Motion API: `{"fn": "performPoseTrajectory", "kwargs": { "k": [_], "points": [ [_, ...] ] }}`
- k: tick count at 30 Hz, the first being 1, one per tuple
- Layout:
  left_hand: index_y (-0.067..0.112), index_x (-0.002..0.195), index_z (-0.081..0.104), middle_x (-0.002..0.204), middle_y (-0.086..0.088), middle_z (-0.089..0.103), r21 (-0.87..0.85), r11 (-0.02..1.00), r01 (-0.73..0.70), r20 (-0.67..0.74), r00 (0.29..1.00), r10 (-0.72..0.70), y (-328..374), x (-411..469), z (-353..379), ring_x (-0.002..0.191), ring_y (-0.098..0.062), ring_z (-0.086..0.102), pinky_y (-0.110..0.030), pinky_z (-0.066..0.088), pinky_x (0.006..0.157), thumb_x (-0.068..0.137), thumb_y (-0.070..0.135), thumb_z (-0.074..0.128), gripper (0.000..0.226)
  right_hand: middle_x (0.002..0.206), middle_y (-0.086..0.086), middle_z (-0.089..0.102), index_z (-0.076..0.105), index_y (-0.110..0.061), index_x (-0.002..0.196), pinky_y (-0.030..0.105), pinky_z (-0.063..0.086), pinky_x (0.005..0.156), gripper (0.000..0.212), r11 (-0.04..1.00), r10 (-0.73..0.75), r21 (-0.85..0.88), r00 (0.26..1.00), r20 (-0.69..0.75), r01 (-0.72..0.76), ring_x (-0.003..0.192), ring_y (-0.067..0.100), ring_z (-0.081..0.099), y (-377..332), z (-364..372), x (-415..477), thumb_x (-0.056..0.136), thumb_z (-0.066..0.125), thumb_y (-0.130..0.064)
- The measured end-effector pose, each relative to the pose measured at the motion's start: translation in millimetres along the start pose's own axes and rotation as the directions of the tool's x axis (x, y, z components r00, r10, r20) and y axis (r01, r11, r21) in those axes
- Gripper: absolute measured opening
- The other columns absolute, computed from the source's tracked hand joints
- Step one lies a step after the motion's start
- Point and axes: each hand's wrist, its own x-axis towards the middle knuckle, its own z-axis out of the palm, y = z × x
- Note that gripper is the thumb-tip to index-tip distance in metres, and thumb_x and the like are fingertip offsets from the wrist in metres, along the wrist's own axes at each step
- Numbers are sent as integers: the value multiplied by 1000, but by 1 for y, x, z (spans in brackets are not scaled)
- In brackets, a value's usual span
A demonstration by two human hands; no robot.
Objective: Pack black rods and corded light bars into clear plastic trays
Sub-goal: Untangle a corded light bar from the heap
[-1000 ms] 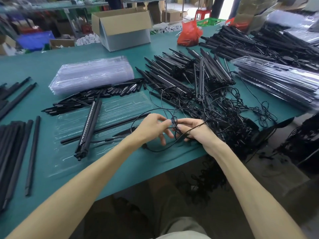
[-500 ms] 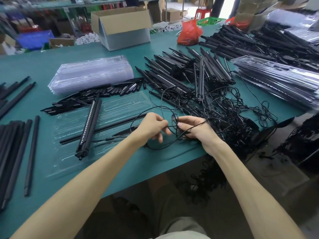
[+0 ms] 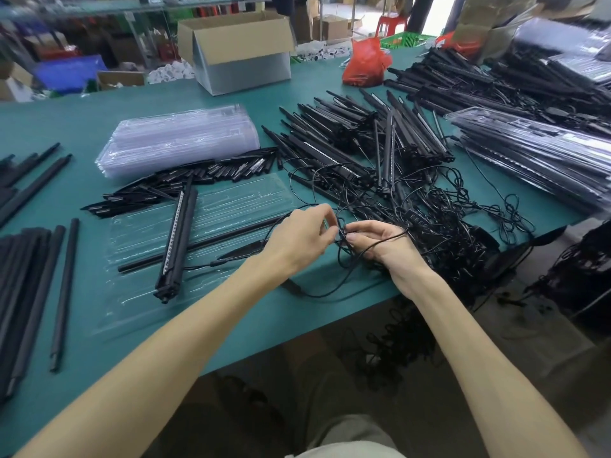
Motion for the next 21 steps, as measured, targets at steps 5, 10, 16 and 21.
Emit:
{"fn": "performPoseTrajectory", "kwargs": {
  "k": [5, 10, 16, 21],
  "points": [
    [19, 105, 67, 104, -2, 60, 84, 996, -19, 58, 998, 14, -4, 4, 5, 96, -21, 60, -39, 50, 88, 99, 43, 55, 27, 98, 9, 78, 77, -16, 104, 33, 46, 82, 18, 999, -31, -18, 999, 32, 32, 87, 19, 70, 2, 2, 0, 87, 77, -13],
    [13, 129, 65, 108, -9, 65, -28, 999, 27, 82, 996, -24, -5, 9, 7, 98, -21, 59, -21, 38, 85, 96, 25, 64, 34, 101, 14, 77, 77, -15, 104, 42, 46, 89, 17, 998, -34, -48, 998, 48, 36, 98, 30, 69, 3, 1, -1, 88, 76, -11],
    [18, 129, 66, 98, -9, 62, -286, 956, 61, 4, 998, -63, -11, 7, 7, 63, -23, 62, -27, 54, 69, 89, 9, 71, 42, 96, 4, 78, 77, -20, 105, 15, 48, 66, 13, 993, -55, -106, 998, 38, 58, 80, 9, 69, 0, 2, -3, 94, 69, -20],
    [23, 130, 67, 118, -5, 57, -170, 984, -51, -15, 999, 49, -10, 6, 9, 77, -18, 60, -21, 47, 83, 94, 9, 64, 39, 97, 1, 78, 77, -19, 104, 13, 49, 65, 15, 992, -49, -116, 998, 41, 54, 80, 8, 69, 0, 4, -2, 97, 65, -24]
  ]
}}
